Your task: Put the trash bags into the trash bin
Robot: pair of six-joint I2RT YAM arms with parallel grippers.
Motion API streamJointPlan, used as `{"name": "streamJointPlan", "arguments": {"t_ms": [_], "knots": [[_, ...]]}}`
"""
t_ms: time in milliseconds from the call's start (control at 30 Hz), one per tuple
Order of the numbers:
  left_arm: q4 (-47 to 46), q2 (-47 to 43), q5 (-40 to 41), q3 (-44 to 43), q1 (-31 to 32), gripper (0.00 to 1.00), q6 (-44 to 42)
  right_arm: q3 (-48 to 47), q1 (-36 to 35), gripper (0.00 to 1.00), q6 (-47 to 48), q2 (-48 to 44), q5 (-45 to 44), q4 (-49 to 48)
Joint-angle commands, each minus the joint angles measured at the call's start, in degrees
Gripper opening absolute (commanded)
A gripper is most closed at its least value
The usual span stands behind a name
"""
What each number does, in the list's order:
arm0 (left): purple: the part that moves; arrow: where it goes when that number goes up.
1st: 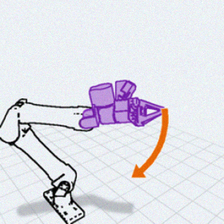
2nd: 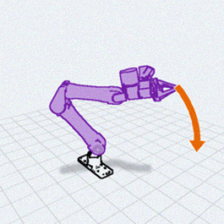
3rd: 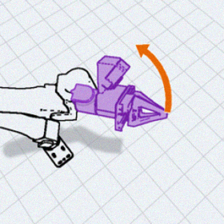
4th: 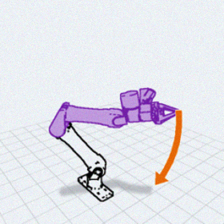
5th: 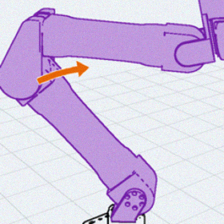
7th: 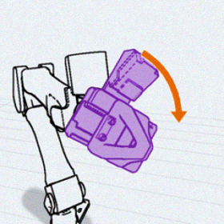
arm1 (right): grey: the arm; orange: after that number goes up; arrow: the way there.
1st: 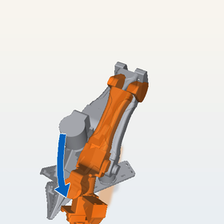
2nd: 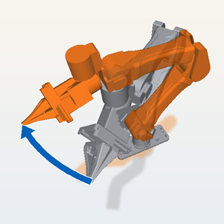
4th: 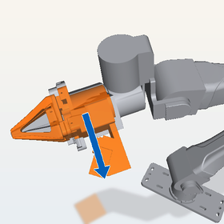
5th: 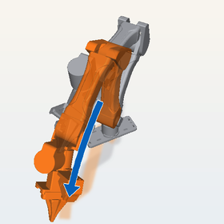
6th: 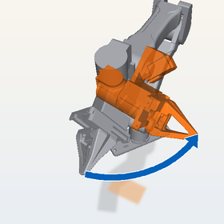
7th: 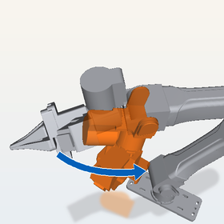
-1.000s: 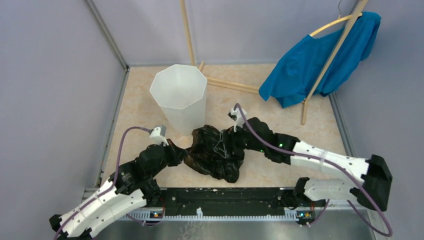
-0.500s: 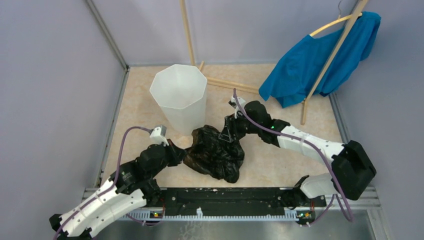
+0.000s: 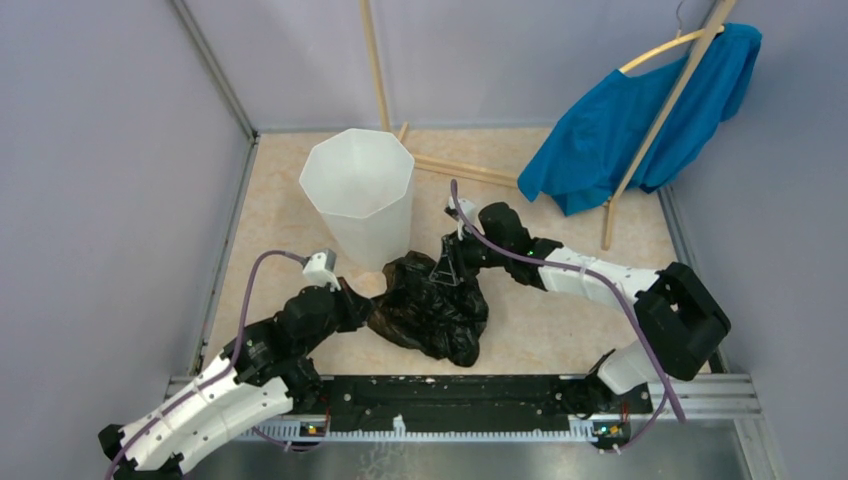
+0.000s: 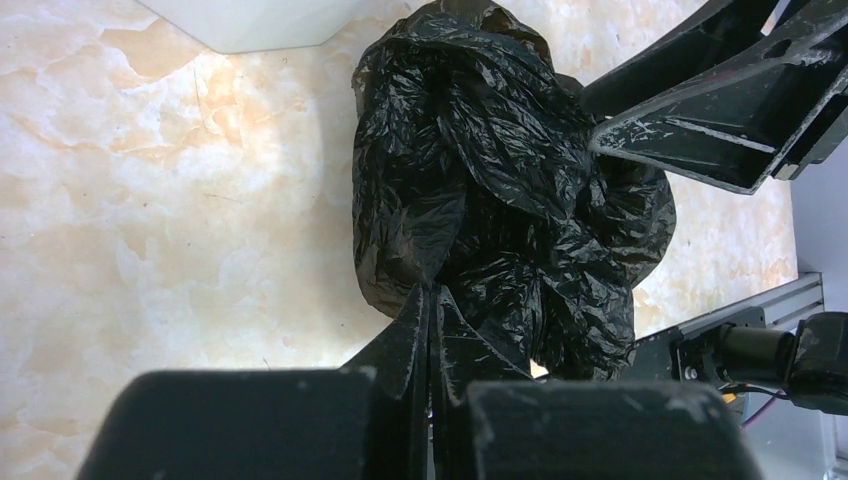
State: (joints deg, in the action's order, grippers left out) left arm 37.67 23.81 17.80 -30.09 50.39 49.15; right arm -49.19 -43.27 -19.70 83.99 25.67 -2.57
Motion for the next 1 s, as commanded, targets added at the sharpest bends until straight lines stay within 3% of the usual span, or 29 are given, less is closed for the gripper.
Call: {"name": "streamJointPlan", "arguments": {"t_ms": [0,600,867,967], "knots": [[-2.0,0.8,-0.2,-2.0,0.1,0.00,-0.8,-1.0,-0.2,0.42,0.5,0.3,1.0,-2.9],[-3.4,1.7,-1.1,-2.4,0.1,0.00,-1.6,-0.2,0.0,0.53,0.9,-2.1,-4.3,0.3],[-3.7,1.7,-1.5,-2.4,0.1,0.00,-1.7,0.7,-0.1,0.35,-2.5,1.9,1.8,-5.4],[-3.3,1.6,-1.5,-3.0,0.1,0.00,-1.9,0.9,-0.1,0.24,-3.1,1.2,1.2,-5.3]]}}
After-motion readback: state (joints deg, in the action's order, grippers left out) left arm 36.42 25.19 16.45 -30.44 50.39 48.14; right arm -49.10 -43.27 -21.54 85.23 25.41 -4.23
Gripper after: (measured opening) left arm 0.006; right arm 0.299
